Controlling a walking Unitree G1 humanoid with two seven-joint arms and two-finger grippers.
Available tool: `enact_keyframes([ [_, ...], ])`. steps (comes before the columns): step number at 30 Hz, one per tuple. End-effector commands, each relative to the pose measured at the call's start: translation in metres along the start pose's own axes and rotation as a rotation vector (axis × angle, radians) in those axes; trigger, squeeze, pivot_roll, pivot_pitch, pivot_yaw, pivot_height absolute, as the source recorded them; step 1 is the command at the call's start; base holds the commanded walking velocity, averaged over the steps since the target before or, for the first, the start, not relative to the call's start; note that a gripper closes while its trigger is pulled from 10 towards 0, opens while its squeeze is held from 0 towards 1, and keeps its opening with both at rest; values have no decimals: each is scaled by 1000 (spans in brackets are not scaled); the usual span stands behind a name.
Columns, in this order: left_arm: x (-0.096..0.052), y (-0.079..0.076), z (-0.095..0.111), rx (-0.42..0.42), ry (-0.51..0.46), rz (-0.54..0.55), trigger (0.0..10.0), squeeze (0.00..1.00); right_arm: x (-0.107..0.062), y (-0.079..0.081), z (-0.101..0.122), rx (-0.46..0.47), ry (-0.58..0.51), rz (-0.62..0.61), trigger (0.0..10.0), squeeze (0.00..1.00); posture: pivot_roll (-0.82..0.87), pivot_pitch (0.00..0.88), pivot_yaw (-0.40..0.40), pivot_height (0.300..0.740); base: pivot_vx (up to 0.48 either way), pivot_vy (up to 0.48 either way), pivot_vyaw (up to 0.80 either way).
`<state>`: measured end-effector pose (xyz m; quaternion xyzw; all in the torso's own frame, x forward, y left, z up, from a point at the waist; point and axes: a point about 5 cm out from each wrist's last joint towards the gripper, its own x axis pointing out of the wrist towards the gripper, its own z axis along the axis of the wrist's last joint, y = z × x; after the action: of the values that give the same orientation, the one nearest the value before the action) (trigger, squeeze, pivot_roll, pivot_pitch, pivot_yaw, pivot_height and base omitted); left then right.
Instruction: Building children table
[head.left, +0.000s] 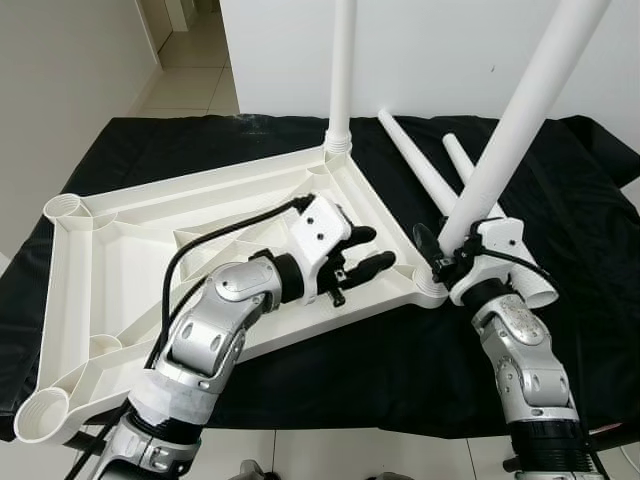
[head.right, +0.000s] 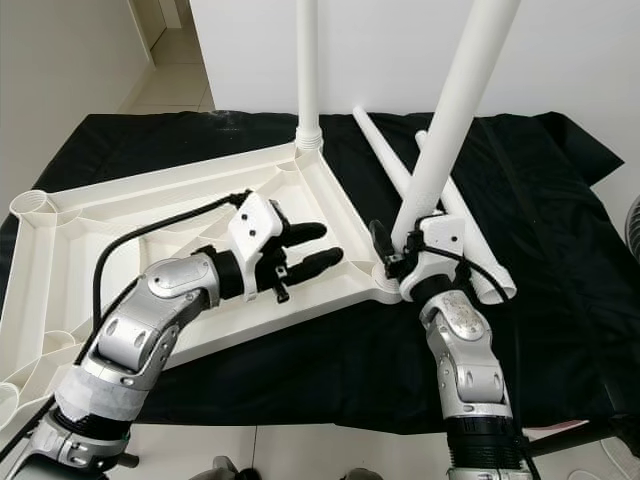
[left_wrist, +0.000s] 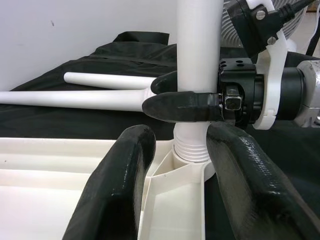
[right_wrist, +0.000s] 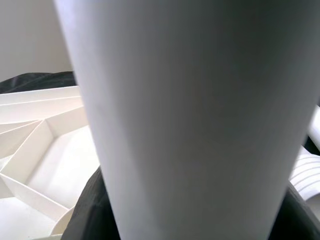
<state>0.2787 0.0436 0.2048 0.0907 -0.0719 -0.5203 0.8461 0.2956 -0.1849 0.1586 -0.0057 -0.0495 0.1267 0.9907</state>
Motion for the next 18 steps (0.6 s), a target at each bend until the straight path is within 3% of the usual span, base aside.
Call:
enact_keyframes([
  [1, 1, -1, 2, 6, 0, -1, 10000, 0, -6, -6, -28, 107, 134, -67, 10000, 0, -122, 56, 79, 740, 0, 0, 0],
  [9, 1, -2, 1, 3, 1, -3, 10000, 0, -6, 0, -24, 77, 87, -71, 10000, 0, -121, 62, 77, 740, 0, 0, 0],
  [18, 1, -4, 0, -1, 1, -4, 10000, 0, -2, 12, -23, 84, 21, -298, 10000, 0, -116, 71, 69, 740, 0, 0, 0],
])
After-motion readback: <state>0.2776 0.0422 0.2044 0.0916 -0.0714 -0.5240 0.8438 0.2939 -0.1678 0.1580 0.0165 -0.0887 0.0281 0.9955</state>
